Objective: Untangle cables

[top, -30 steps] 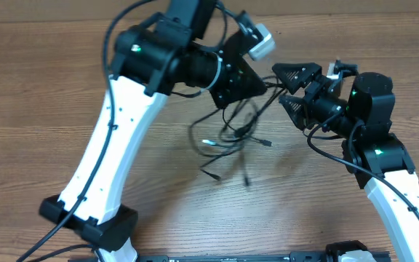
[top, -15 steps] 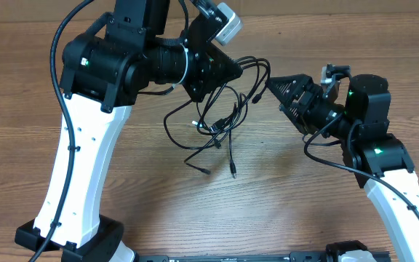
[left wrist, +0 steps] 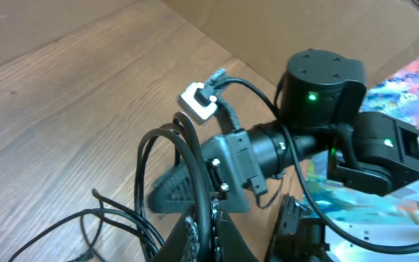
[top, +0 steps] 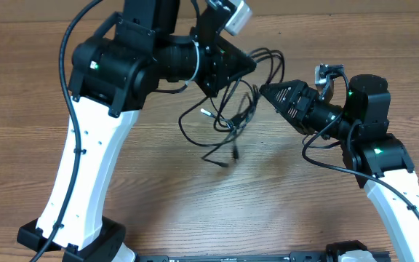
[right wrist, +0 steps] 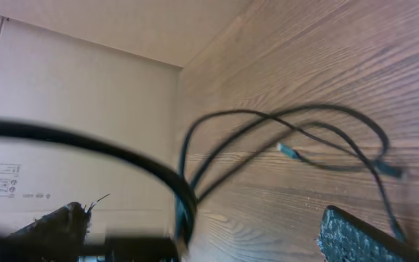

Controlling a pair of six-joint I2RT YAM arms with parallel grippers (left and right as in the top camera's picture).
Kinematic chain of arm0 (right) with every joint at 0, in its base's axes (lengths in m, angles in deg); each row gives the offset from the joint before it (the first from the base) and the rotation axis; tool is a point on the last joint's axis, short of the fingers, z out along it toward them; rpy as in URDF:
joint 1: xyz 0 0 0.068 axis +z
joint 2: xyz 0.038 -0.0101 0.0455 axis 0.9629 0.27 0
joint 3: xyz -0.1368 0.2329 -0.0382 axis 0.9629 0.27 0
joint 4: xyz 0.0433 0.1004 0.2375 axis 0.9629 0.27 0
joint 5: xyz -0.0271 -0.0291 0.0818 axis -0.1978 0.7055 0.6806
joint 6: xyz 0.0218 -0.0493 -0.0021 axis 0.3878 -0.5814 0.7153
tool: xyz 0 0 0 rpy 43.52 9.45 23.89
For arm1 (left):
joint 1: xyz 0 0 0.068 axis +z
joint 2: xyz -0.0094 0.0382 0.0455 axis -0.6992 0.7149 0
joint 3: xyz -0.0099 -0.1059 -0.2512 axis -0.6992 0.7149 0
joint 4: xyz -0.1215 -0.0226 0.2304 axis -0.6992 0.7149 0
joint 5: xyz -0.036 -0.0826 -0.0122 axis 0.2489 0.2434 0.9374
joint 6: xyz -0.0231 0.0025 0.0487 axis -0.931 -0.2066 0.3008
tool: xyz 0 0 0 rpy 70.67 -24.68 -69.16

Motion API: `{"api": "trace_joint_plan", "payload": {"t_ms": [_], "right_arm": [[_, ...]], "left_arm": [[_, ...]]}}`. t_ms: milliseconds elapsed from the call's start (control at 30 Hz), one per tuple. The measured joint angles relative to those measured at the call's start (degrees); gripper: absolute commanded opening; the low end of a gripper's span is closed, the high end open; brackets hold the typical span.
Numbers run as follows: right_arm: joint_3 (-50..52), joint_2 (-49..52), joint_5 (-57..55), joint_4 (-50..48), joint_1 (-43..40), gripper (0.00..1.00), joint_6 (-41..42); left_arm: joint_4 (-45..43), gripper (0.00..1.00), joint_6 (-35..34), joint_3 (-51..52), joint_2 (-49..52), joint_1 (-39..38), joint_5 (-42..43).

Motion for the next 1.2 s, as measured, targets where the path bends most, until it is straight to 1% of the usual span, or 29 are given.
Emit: {"api": "trace_joint_plan", "payload": {"t_ms": [167, 300, 367, 533, 667, 867, 933, 1133, 1200], "right_arm": [[0.0, 0.02, -2.36, -0.66, 0.0, 1.0, -0.13], [0.0, 0.07, -10.01, 1.66, 0.11, 1.0, -0.39], [-0.04, 0.55, -16.79, 5.6, 0.28, 1.0, -0.81], [-0.04, 3.06, -29.4, 13.51, 0.24, 1.0, -1.03], [0.0, 6.03, -35.85, 18.12, 0.22, 1.0, -1.01], [0.0, 7.45, -39.47, 19.47, 0.22, 1.0, -1.05], [0.0, 7.45, -39.76, 19.47, 0.22, 1.0, -1.05], [0.0, 7.45, -40.0, 20.52, 0.22, 1.0, -1.36], [0.0, 7.45, -37.81, 20.57, 0.22, 1.0, -2.97]], "left_arm": [[-0.02, 0.04, -0.85, 0.0, 0.0, -2.12, 1.16], [-0.02, 0.04, -1.05, 0.0, 0.0, -2.64, 4.9], [-0.02, 0.04, -1.07, 0.0, 0.0, -2.62, 7.13], [0.15, 0.04, -1.2, 0.0, 0.15, -2.29, 10.47], [0.42, 0.04, -1.2, 0.0, 0.15, 0.5, 12.07], [2.54, 0.04, -1.2, 0.0, 0.15, 7.78, 12.7], [2.99, 0.04, -1.22, 0.0, 0.15, 9.03, 13.0], [3.21, 0.04, -1.2, 0.0, 0.15, 10.01, 13.25], [3.21, 0.04, -1.2, 0.0, 0.15, 10.01, 12.81]]}}
